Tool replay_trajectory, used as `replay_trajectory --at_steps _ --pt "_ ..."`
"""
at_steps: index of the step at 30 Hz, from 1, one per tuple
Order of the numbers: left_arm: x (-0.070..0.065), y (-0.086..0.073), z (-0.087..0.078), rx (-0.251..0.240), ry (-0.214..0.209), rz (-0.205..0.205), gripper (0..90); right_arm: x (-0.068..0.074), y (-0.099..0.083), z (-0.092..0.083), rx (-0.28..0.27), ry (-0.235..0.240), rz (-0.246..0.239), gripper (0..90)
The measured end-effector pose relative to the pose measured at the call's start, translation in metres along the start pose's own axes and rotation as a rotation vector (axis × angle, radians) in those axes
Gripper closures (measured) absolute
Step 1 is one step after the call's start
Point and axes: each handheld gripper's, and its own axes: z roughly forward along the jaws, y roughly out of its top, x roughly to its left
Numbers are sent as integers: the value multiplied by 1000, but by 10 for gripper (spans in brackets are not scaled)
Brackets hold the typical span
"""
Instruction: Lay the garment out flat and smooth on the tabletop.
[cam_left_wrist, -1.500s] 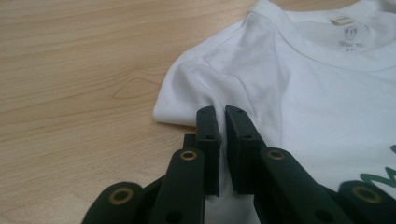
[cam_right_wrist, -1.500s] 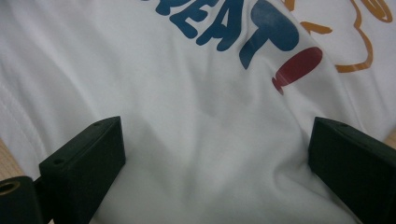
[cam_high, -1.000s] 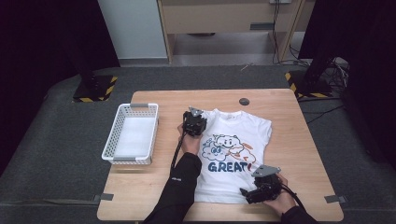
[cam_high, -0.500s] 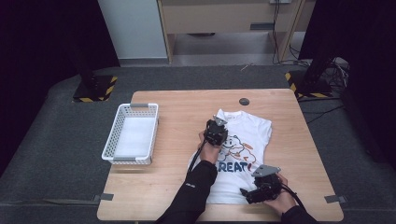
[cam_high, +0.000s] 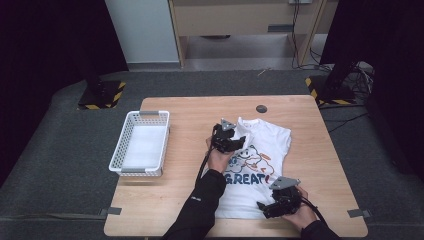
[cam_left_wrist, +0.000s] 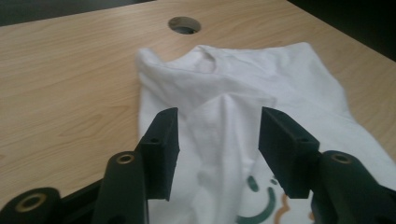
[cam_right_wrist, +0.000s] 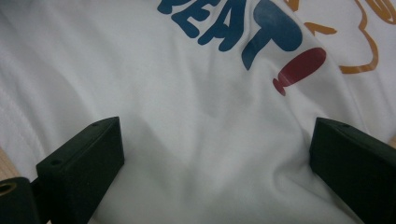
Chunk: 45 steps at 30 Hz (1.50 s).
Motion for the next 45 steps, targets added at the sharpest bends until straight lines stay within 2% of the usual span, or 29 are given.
replay_trajectory --at_steps 3,8,11,14,19,21,23,25,29,30,31,35,40,45 --pt "9 -5 7 32 20 -12 426 0 0 0 0 0 -1 37" --pt "11 -12 19 67 8 -21 414 0 0 0 0 2 -1 37" --pt "7 -14 25 89 7 -4 417 0 0 0 0 2 -1 37" --pt "-2 -14 32 136 16 52 412 0 0 0 0 2 -1 37" --pt "-13 -9 39 163 12 111 396 0 0 0 0 2 -1 37" --pt "-16 -9 41 163 14 124 393 0 0 0 0 2 -1 37" --pt "-16 -9 43 161 13 119 395 0 0 0 0 2 -1 37" --pt "-15 -10 45 169 0 106 425 0 0 0 0 2 -2 37" --pt "-14 -11 45 177 -20 83 544 0 0 0 0 2 -1 37" --pt "-14 -11 45 178 -27 72 544 0 0 0 0 2 -2 37" --pt "-13 -12 44 181 -34 67 601 0 0 0 0 2 -1 37" --pt "-14 -13 42 179 -48 60 729 0 0 0 0 2 -2 37" --pt "-13 -13 41 184 -56 46 841 0 0 0 1 2 -2 37" --pt "-11 -11 36 164 -52 36 877 0 0 0 1 2 -1 37"
